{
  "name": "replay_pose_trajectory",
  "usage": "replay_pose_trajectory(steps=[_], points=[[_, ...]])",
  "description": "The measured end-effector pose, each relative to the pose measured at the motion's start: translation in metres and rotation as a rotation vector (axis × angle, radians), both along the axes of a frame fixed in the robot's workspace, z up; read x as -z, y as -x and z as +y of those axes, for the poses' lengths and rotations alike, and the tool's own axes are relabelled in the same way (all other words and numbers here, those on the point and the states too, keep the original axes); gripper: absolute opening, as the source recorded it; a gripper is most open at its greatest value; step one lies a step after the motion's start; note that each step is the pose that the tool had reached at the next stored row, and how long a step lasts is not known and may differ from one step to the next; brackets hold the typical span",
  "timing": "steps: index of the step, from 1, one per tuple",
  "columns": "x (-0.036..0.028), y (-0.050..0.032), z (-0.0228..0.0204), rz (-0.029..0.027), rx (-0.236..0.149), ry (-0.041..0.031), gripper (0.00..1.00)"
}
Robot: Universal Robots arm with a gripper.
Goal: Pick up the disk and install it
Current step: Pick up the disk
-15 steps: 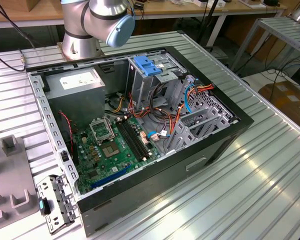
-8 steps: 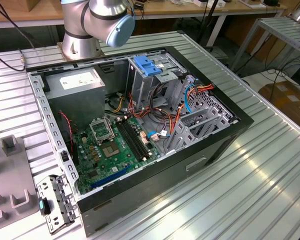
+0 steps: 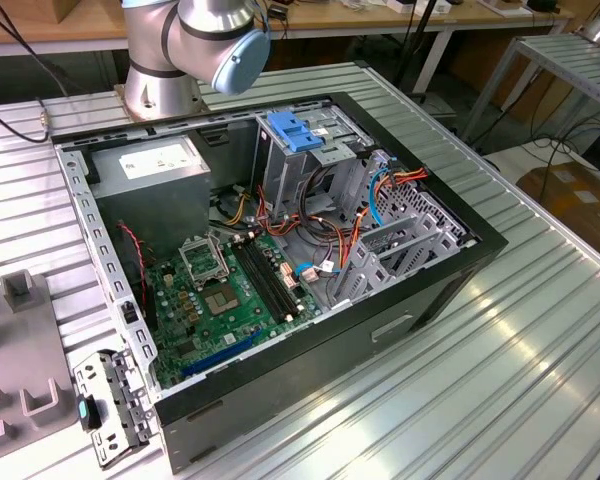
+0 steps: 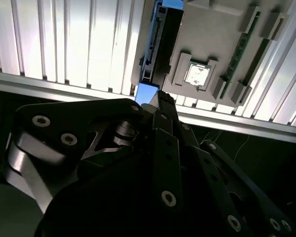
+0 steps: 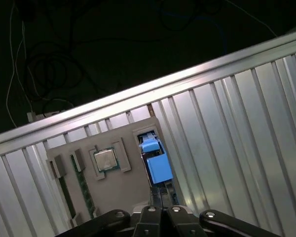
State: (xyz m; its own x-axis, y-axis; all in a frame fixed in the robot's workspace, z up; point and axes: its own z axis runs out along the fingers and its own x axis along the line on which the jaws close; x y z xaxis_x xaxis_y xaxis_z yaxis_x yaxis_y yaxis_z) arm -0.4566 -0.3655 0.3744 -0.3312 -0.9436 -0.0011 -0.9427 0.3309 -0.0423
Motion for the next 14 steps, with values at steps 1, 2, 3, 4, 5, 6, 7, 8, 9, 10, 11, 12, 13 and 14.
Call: replay_pose_trajectory(steps=[1, 2, 3, 4, 5, 6, 7, 8, 9, 10, 11, 12, 13, 14], points=[[0.0, 0.0, 0.0, -0.0001, 0.0, 0.0, 0.11], [0.0, 0.0, 0.0, -0.0001, -0.001, 0.0, 0.11], [0.0, 0.0, 0.0, -0.0001, -0.001, 0.0, 0.11], [0.0, 0.0, 0.0, 0.0, -0.001, 0.0, 0.11], [0.0001, 0.0, 0.0, -0.0001, -0.001, 0.0, 0.11], [0.0, 0.0, 0.0, 0.0, -0.002, 0.0, 0.11], [0.0, 0.0, 0.0, -0.0001, -0.002, 0.0, 0.11], [0.0, 0.0, 0.0, -0.0001, -0.002, 0.0, 0.11], [0.0, 0.0, 0.0, 0.0, -0.002, 0.0, 0.11], [0.0, 0.0, 0.0, 0.0, -0.002, 0.0, 0.11], [0.0001, 0.0, 0.0, -0.0004, -0.002, -0.0001, 0.11], [0.0, 0.0, 0.0, -0.001, -0.003, -0.0001, 0.11], [0.0, 0.0, -0.0001, -0.0023, -0.004, 0.0001, 0.17], [0.0002, 0.0, -0.0001, -0.005, -0.008, 0.0001, 0.17]])
